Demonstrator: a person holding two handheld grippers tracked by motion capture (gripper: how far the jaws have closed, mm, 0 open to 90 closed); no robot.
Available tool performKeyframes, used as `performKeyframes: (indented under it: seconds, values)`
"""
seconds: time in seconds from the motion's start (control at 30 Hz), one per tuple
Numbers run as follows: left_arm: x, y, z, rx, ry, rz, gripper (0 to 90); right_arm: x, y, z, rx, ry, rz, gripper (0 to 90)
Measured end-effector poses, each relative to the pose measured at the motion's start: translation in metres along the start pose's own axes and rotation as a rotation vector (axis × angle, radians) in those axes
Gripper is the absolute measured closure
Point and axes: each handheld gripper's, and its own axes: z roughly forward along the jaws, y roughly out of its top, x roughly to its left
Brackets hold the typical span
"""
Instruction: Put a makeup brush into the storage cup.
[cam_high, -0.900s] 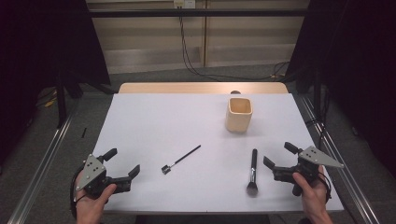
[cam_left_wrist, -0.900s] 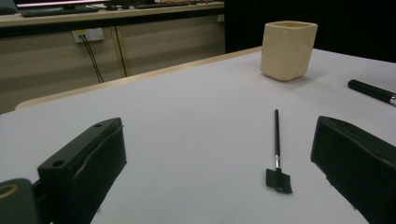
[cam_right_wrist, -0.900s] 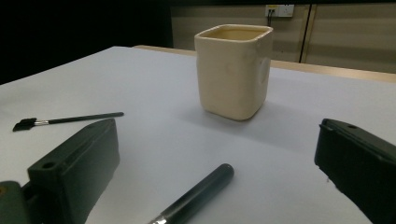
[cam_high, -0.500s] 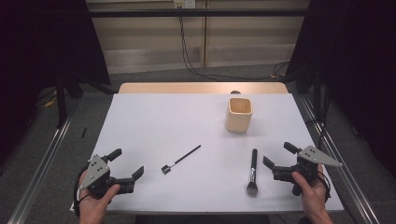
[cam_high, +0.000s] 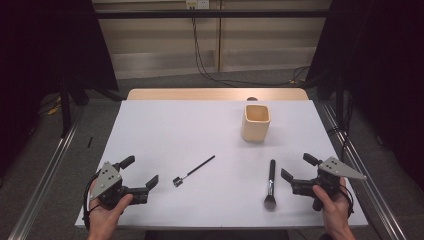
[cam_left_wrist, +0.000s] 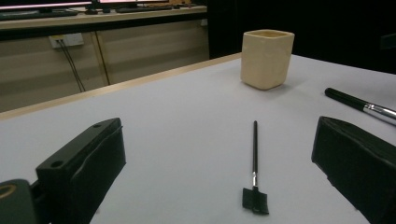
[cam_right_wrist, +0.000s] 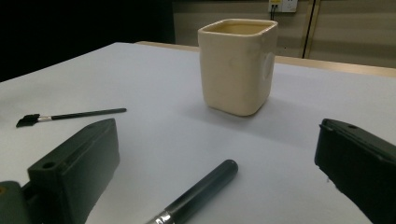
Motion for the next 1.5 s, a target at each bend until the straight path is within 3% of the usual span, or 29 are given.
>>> performKeyframes:
  seconds: [0.5, 0.77, 1.5]
  values:
    - [-0.003, 0.012, 0.023, 0.003, -0.048, 0.013, 2.6, 0.0, 0.0, 0.001, -0.004, 0.009, 0.008, 0.0]
    - [-0.006, 0.016, 0.043, 0.007, -0.08, 0.019, 2.6, 0.002, 0.0, 0.002, 0.004, 0.024, 0.0, 0.0]
    - [-0.003, 0.031, 0.078, 0.017, -0.09, 0.033, 2.6, 0.003, 0.0, 0.003, 0.007, 0.028, -0.004, 0.0]
